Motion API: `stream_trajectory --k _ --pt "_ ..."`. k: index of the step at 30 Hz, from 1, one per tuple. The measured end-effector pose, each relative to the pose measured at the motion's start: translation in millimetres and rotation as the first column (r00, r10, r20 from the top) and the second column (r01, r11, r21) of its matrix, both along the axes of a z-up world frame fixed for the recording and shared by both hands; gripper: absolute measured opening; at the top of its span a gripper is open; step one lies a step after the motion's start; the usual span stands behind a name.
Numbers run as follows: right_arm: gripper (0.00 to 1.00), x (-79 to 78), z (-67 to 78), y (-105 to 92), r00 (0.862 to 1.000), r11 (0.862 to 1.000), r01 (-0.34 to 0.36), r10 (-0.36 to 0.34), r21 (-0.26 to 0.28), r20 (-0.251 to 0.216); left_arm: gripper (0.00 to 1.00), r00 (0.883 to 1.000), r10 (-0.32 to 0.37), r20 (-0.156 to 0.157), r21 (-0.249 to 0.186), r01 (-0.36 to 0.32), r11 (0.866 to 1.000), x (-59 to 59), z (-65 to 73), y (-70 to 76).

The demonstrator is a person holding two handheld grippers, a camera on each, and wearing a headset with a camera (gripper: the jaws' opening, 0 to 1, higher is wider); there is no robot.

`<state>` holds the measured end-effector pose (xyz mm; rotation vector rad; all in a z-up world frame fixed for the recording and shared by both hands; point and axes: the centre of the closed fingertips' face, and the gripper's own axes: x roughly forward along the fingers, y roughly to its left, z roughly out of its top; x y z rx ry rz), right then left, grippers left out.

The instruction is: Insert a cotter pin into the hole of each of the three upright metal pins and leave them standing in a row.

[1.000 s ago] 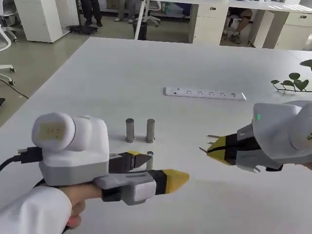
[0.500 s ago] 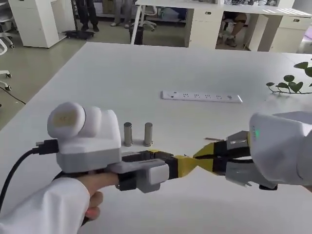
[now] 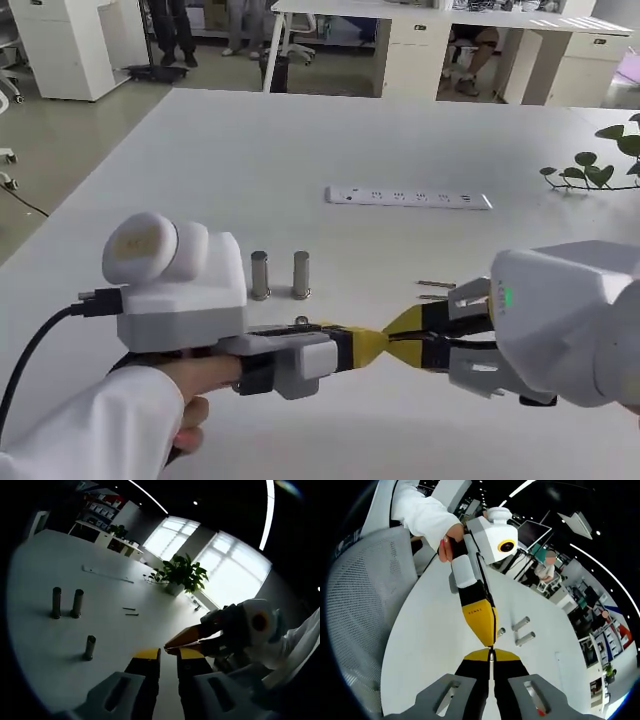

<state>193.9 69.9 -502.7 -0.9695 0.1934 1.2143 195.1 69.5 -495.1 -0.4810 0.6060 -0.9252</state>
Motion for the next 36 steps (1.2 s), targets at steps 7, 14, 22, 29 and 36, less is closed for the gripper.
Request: stream_trajectory --k 7,14,22,29,36 --pt "0.0 -3.1 4.5 1.3 1.0 1.0 -0.021 0.021 -0.012 0.02 0.02 1.0 0.012 -0.025 -0.025 -0.012 1.0 -0.4 0.7 -0.8" --pt "0.0 -5.4 5.4 1.2 0.999 0.999 -0.028 0.029 -0.02 0.029 0.01 0.999 0.0 -0.042 -0.037 -0.001 0.999 -1.5 -0.6 1.2" --pt "0.0 -7.9 5.0 0.4 0.999 0.999 -0.039 0.04 -0.035 0.034 0.0 0.997 0.002 -0.074 -0.045 -0.005 0.999 -2.8 -2.1 0.8" --pt "0.0 -14.9 0.1 -0.3 0.998 0.996 -0.066 0.067 -0.057 0.013 0.0 0.992 -0.019 -0.124 -0.014 0.018 1.0 -10.3 -7.3 -1.3" --pt "0.0 -17.7 1.5 -2.7 0.999 0.998 -0.054 0.054 -0.044 -0.005 0.0 0.989 -0.045 -0.142 -0.032 0.041 0.999 -13.5 -6.3 -3.3"
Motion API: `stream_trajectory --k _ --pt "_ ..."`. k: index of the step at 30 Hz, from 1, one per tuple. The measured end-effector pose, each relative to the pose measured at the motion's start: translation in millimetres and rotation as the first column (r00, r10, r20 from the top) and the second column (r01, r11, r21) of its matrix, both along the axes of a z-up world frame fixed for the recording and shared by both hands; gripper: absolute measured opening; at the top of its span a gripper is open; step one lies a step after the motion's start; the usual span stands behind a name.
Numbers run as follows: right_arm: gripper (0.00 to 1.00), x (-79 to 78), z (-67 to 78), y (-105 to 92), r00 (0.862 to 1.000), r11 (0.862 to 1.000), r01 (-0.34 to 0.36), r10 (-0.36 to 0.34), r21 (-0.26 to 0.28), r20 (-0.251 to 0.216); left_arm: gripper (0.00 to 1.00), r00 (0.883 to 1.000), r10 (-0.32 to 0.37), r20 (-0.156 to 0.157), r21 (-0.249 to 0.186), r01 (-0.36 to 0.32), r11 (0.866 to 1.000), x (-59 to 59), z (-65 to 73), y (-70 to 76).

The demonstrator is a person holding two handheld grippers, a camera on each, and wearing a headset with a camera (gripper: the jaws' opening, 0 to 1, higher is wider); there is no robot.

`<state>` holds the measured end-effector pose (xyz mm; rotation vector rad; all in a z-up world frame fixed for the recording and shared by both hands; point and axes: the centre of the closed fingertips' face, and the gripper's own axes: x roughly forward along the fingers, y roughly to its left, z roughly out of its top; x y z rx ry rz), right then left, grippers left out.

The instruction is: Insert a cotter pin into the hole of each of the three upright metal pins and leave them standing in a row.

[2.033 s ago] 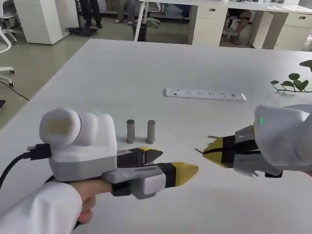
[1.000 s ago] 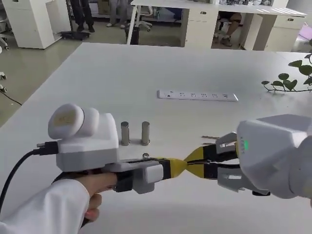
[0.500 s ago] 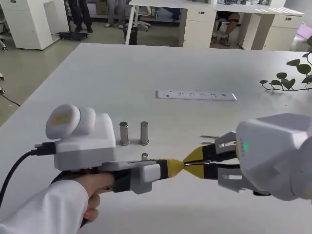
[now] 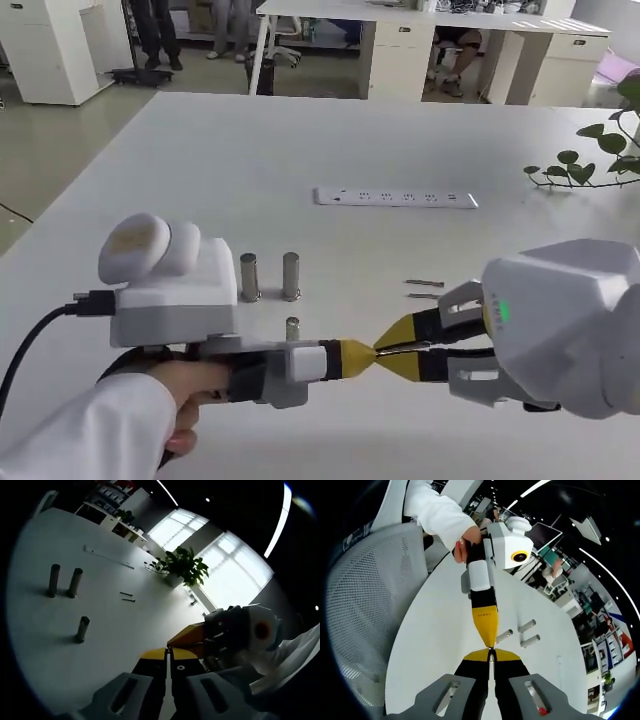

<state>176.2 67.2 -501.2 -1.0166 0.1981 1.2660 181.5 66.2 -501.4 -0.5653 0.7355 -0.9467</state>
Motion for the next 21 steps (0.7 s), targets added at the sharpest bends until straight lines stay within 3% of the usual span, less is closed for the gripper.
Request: stream_trajectory --k 13,17,21 --pt "0.0 0.4 4.7 0.4 0.999 0.999 0.04 -0.04 0.022 -0.028 0.0 0.999 -0.028 0.021 -0.017 0.028 0.999 -3.5 8.6 0.1" --pt "0.0 -0.2 3.6 -0.7 0.997 0.998 0.056 -0.055 0.028 -0.054 0.0 0.999 -0.039 0.011 -0.024 0.039 0.999 -6.6 9.6 -0.3" --pt "0.04 -2.2 4.1 -1.6 0.994 0.996 0.075 -0.07 0.051 -0.088 0.0 0.998 -0.053 0.035 -0.006 0.053 0.999 -8.6 9.1 1.5"
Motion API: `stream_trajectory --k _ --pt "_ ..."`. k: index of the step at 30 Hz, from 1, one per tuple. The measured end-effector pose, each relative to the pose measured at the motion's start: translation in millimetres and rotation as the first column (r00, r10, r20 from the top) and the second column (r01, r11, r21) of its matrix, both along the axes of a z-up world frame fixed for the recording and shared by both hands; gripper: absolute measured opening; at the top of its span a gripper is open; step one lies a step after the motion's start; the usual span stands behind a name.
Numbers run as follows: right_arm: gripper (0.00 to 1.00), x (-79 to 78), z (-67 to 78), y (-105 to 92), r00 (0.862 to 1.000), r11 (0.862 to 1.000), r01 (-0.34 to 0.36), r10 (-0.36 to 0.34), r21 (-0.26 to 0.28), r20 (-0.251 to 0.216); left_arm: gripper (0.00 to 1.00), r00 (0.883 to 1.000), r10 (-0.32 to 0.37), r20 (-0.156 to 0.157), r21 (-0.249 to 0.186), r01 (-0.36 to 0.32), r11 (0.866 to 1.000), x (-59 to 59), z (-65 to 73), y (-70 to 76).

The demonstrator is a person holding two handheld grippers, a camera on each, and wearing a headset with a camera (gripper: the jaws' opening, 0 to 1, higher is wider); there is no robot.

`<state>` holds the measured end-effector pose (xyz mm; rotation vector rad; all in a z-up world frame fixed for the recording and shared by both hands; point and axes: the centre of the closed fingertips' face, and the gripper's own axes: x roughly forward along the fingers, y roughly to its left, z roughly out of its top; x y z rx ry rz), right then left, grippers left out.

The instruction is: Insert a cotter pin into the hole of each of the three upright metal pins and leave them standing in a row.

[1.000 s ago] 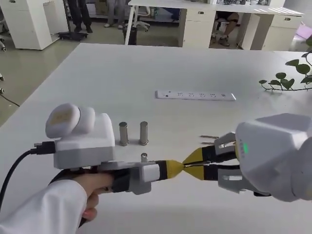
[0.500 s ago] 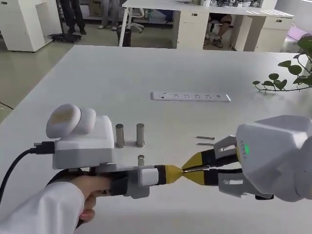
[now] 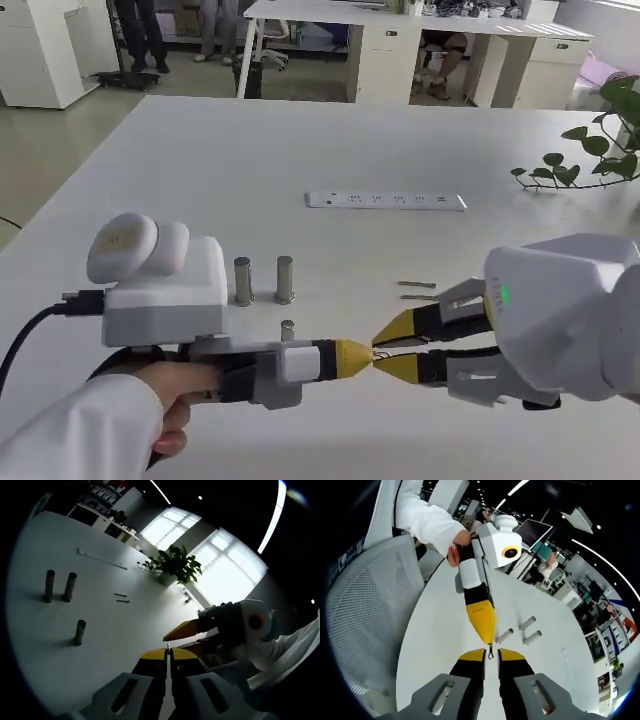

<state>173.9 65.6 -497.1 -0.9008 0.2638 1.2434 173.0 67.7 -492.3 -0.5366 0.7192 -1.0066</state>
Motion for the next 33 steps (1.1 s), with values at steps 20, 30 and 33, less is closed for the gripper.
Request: stream_trajectory --k 20,30,33 --pt "0.11 -16.5 -5.4 -2.9 0.938 0.983 0.092 -0.031 0.162 -0.345 0.0 0.886 -0.232 0.4 0.153 0.185 0.971 -15.1 11.0 3.1" --pt "0.03 -23.4 -13.2 7.4 0.925 0.986 0.045 0.019 0.159 -0.379 0.0 0.836 -0.307 0.456 0.218 0.229 0.949 -21.2 6.9 0.8" --pt "0.0 -23.9 -12.5 9.0 0.922 0.985 0.045 0.025 0.169 -0.387 0.0 0.818 -0.333 0.468 0.244 0.242 0.939 -21.7 4.9 2.2"
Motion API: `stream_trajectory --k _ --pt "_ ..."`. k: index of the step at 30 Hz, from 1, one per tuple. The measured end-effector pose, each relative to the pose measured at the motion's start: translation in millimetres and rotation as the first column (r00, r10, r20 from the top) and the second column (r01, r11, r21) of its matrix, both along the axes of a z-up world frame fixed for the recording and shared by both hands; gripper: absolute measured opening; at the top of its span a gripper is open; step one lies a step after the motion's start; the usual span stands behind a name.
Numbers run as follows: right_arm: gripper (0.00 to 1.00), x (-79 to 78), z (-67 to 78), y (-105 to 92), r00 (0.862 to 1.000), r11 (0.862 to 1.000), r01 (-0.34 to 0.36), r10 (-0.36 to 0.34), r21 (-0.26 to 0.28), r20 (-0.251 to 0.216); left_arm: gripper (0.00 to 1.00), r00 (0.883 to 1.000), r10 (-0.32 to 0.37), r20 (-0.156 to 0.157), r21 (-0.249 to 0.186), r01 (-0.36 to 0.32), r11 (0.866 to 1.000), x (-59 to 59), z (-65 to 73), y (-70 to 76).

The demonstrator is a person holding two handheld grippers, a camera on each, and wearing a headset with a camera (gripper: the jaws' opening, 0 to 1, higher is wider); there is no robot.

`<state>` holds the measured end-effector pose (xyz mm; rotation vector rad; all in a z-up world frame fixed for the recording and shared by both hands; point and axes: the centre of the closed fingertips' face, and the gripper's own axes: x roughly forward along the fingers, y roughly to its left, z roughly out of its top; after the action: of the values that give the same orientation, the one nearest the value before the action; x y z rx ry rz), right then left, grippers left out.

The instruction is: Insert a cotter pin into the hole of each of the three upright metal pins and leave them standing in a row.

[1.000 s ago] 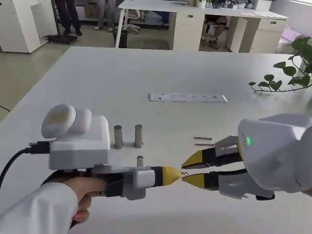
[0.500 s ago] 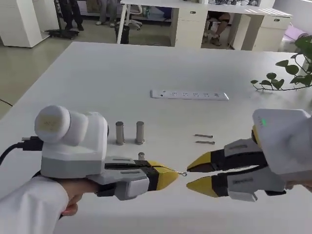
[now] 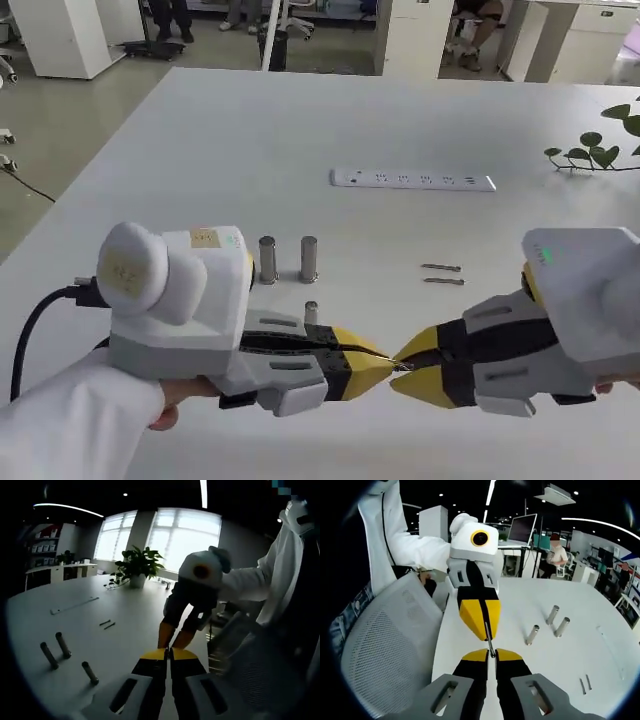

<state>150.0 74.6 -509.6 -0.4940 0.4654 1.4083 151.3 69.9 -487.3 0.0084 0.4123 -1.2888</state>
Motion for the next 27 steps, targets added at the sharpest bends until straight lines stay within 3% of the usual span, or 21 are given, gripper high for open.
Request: stream_trajectory --k 5,9,11,13,18,20,23,27 --pt "0.0 -1.2 -0.3 -0.8 1.0 1.0 -0.011 0.011 0.005 -0.011 0.0 1.0 -0.015 0.016 0.022 0.014 1.0 -0.9 -1.1 0.3" --pt "0.0 -2.9 -1.5 -2.6 0.999 0.999 -0.038 0.038 -0.006 -0.014 0.0 0.998 -0.05 0.041 0.073 0.047 0.996 -1.5 -6.9 -1.1" --pt "0.0 -3.5 -2.5 -3.9 0.999 0.999 -0.047 0.047 -0.012 -0.014 0.0 0.997 -0.068 0.041 0.095 0.064 0.993 -2.0 -10.4 -2.6" --pt "0.0 -6.6 -4.6 -5.1 0.998 0.998 -0.059 0.059 -0.016 -0.028 0.0 0.996 -0.088 0.015 0.115 0.086 0.99 -4.6 -15.1 -3.9" --pt "0.0 -13.6 -9.3 -7.9 0.995 0.996 -0.08 0.078 -0.027 -0.055 0.0 0.991 -0.128 0.025 0.151 0.123 0.981 -9.2 -20.4 -7.4" --pt "0.0 -13.0 -11.2 -8.6 0.996 0.997 -0.072 0.07 -0.034 -0.053 0.0 0.995 -0.089 -0.036 0.15 0.094 0.984 -8.6 -24.4 -6.8" --pt "0.0 -11.3 -11.5 -9.2 0.996 0.999 -0.037 0.035 -0.023 -0.081 0.01 0.996 -0.085 -0.001 0.153 0.084 0.985 -4.8 -25.1 -5.9" --pt "0.0 -8.1 -11.3 -11.0 0.997 1.0 -0.016 0.015 -0.013 -0.079 0.02 0.998 -0.057 -0.014 0.12 0.058 0.991 -1.1 -23.2 -4.1"
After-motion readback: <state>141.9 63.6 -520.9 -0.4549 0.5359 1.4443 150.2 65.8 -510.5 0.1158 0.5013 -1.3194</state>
